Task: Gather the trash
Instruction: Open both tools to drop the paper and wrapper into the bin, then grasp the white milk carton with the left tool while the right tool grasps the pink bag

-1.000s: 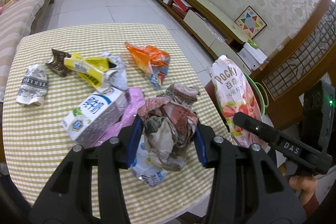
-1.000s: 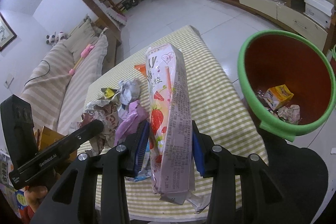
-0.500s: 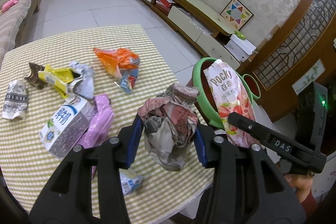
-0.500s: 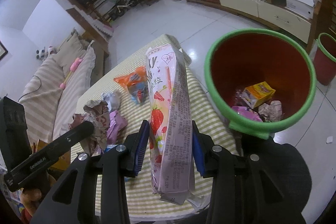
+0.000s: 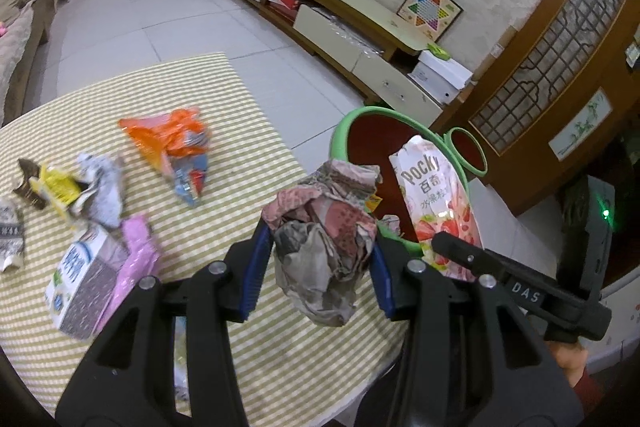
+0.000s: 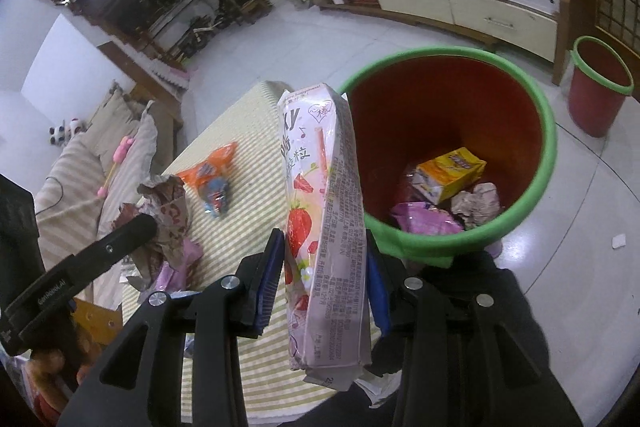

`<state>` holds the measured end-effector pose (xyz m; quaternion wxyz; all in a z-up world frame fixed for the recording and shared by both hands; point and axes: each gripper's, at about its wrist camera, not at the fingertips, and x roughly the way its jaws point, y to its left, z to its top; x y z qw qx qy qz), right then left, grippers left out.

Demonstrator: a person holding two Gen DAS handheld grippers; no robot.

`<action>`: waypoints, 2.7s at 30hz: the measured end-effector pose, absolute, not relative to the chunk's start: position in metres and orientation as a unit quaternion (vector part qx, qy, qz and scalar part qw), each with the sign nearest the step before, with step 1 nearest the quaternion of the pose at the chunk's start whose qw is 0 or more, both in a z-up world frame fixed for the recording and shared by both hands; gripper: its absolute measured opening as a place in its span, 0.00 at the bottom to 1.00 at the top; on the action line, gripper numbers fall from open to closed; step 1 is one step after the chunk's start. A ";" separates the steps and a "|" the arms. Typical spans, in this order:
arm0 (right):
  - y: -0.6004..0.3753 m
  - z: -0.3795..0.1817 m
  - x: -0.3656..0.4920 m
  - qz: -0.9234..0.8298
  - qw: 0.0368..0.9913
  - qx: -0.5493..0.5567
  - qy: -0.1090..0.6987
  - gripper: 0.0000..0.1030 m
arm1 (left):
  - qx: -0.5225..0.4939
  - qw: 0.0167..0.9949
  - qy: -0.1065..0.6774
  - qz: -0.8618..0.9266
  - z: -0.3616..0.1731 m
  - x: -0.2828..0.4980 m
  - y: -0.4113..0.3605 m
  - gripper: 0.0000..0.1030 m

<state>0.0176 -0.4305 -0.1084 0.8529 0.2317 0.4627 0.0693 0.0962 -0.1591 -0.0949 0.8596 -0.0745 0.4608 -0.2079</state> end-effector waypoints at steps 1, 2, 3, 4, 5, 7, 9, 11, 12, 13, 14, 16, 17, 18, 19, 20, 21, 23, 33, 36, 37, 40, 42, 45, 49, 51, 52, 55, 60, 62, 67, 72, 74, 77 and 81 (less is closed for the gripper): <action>-0.434 -0.110 0.018 0.065 0.853 0.234 0.462 0.36 | -0.074 0.857 0.463 -0.214 -0.097 0.100 -0.165 0.42; -0.437 -0.110 0.018 0.062 0.852 0.237 0.462 0.36 | -0.076 0.855 0.465 -0.218 -0.098 0.102 -0.171 0.42; -0.441 -0.111 0.017 0.058 0.852 0.241 0.461 0.36 | -0.078 0.852 0.468 -0.222 -0.100 0.104 -0.174 0.42; -0.447 -0.112 0.017 0.053 0.851 0.246 0.460 0.36 | -0.082 0.848 0.472 -0.228 -0.103 0.108 -0.180 0.42; -0.452 -0.113 0.017 0.049 0.851 0.249 0.459 0.36 | -0.084 0.845 0.475 -0.231 -0.105 0.111 -0.184 0.42; -0.460 -0.113 0.017 0.039 0.851 0.254 0.458 0.36 | -0.083 0.841 0.478 -0.239 -0.108 0.116 -0.193 0.42; -0.468 -0.114 0.018 0.030 0.852 0.256 0.456 0.36 | -0.082 0.839 0.479 -0.245 -0.109 0.121 -0.201 0.42; -0.476 -0.114 0.020 0.022 0.853 0.260 0.453 0.36 | -0.083 0.836 0.480 -0.254 -0.110 0.127 -0.210 0.42; -0.479 -0.114 0.021 0.019 0.853 0.261 0.452 0.36 | -0.082 0.835 0.480 -0.257 -0.110 0.130 -0.215 0.42; -0.481 -0.114 0.022 0.017 0.854 0.262 0.450 0.36 | -0.080 0.834 0.480 -0.260 -0.110 0.134 -0.220 0.42; -0.484 -0.114 0.023 0.015 0.854 0.262 0.448 0.36 | -0.078 0.833 0.480 -0.263 -0.110 0.136 -0.225 0.42; -0.488 -0.113 0.028 0.010 0.857 0.261 0.444 0.36 | -0.074 0.830 0.483 -0.270 -0.111 0.144 -0.235 0.42; -0.490 -0.112 0.030 0.008 0.859 0.260 0.441 0.36 | -0.074 0.828 0.484 -0.273 -0.111 0.146 -0.239 0.42; -0.494 -0.110 0.033 0.005 0.861 0.259 0.437 0.36 | -0.073 0.826 0.486 -0.277 -0.112 0.150 -0.245 0.42; -0.497 -0.108 0.036 0.001 0.864 0.259 0.431 0.36 | -0.072 0.824 0.487 -0.280 -0.112 0.152 -0.250 0.42; -0.501 -0.106 0.039 -0.002 0.867 0.260 0.426 0.36 | -0.070 0.822 0.489 -0.285 -0.112 0.155 -0.256 0.42; -0.504 -0.104 0.042 -0.004 0.869 0.261 0.421 0.36 | -0.068 0.820 0.489 -0.288 -0.111 0.157 -0.260 0.42; -0.513 -0.098 0.050 -0.012 0.875 0.265 0.404 0.37 | -0.058 0.818 0.488 -0.298 -0.109 0.162 -0.273 0.42; -0.524 -0.082 0.057 -0.032 0.888 0.255 0.381 0.54 | -0.048 0.828 0.470 -0.303 -0.101 0.161 -0.283 0.72; -0.514 -0.087 0.053 -0.025 0.883 0.249 0.396 0.56 | -0.063 0.827 0.478 -0.288 -0.105 0.155 -0.264 0.72; -0.509 -0.091 0.050 -0.022 0.880 0.251 0.403 0.58 | -0.069 0.828 0.480 -0.281 -0.107 0.152 -0.256 0.72; -0.492 -0.099 0.043 -0.007 0.870 0.257 0.421 0.58 | -0.074 0.835 0.483 -0.253 -0.109 0.140 -0.227 0.72; -0.476 -0.105 0.039 0.004 0.864 0.252 0.435 0.58 | -0.082 0.841 0.484 -0.228 -0.109 0.134 -0.203 0.72; -0.453 -0.113 0.035 0.023 0.856 0.249 0.453 0.59 | -0.093 0.851 0.486 -0.178 -0.111 0.120 -0.152 0.72; -0.418 -0.120 0.030 0.052 0.846 0.240 0.473 0.62 | -0.087 0.860 0.491 -0.104 -0.116 0.105 -0.078 0.72; -0.404 -0.122 0.028 0.066 0.842 0.236 0.481 0.62 | -0.089 0.861 0.496 -0.071 -0.119 0.102 -0.046 0.72; -0.396 -0.123 0.027 0.075 0.840 0.232 0.485 0.62 | -0.090 0.859 0.501 -0.056 -0.122 0.101 -0.027 0.72; -0.376 -0.125 0.024 0.095 0.835 0.222 0.494 0.62 | -0.088 0.846 0.523 -0.049 -0.132 0.102 0.005 0.72; -0.344 -0.123 0.018 0.125 0.825 0.214 0.508 0.62 | -0.116 0.818 0.559 -0.071 -0.156 0.108 0.026 0.72; -0.330 -0.121 0.014 0.137 0.823 0.203 0.512 0.63 | -0.100 0.820 0.559 -0.070 -0.159 0.114 0.023 0.72; -0.308 -0.118 0.007 0.155 0.819 0.188 0.519 0.64 | -0.074 0.817 0.567 -0.082 -0.167 0.124 0.005 0.72; -0.293 -0.116 0.004 0.168 0.815 0.175 0.525 0.64 | -0.068 0.823 0.558 -0.082 -0.166 0.114 0.002 0.62; -0.288 -0.117 0.005 0.172 0.813 0.170 0.530 0.64 | -0.080 0.827 0.552 -0.077 -0.163 0.104 0.008 0.59; -0.277 -0.122 0.006 0.179 0.807 0.163 0.538 0.64 | -0.095 0.833 0.542 -0.061 -0.158 0.090 0.017 0.57; -0.260 -0.127 0.011 0.193 0.802 0.148 0.546 0.64 | -0.118 0.837 0.534 -0.022 -0.149 0.062 0.035 0.57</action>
